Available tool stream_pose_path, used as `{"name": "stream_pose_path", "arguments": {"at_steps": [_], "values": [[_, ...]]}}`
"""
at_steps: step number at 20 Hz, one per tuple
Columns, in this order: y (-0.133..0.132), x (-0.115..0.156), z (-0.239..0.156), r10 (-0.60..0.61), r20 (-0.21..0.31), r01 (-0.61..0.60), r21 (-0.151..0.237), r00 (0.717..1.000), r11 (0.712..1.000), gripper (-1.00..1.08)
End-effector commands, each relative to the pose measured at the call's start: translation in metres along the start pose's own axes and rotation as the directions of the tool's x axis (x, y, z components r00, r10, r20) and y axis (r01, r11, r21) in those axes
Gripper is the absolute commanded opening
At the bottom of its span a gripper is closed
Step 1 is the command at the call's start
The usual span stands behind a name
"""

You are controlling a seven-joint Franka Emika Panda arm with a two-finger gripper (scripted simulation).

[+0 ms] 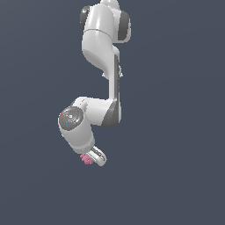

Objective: Pick up the object and move it to a goal position.

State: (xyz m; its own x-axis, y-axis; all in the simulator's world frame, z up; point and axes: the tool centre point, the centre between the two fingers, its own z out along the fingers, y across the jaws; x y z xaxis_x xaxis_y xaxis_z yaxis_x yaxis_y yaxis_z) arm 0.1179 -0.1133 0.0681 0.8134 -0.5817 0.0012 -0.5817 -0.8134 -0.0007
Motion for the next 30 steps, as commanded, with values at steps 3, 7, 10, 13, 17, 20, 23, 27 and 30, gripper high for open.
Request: {"name": "stream_pose_path", "arguments": {"at_steps": [3, 7, 10, 13, 17, 20, 23, 27, 30], "values": [[0.001, -0.001, 0.024, 0.002, 0.001, -0.002, -0.001, 1.0, 1.0, 1.0], [0.001, 0.0, 0.029, 0.002, 0.001, -0.002, -0.001, 1.0, 1.0, 1.0], [0.0, 0.001, 0.027, 0.002, 0.001, -0.002, -0.001, 1.0, 1.0, 1.0], [0.0, 0.001, 0.027, 0.002, 0.001, -0.002, -0.001, 1.0, 1.0, -1.0], [0.0, 0.001, 0.027, 0.002, 0.001, -0.002, -0.001, 1.0, 1.0, -1.0], [0.0, 0.001, 0.027, 0.002, 0.001, -0.002, -0.001, 1.0, 1.0, -1.0], [0.0, 0.0, 0.026, 0.002, 0.001, -0.002, -0.001, 1.0, 1.0, -1.0], [-0.001, -0.003, 0.021, 0.002, 0.001, -0.002, -0.001, 1.0, 1.0, -1.0], [-0.001, -0.007, 0.014, 0.002, 0.001, -0.002, -0.001, 1.0, 1.0, -1.0]]}}
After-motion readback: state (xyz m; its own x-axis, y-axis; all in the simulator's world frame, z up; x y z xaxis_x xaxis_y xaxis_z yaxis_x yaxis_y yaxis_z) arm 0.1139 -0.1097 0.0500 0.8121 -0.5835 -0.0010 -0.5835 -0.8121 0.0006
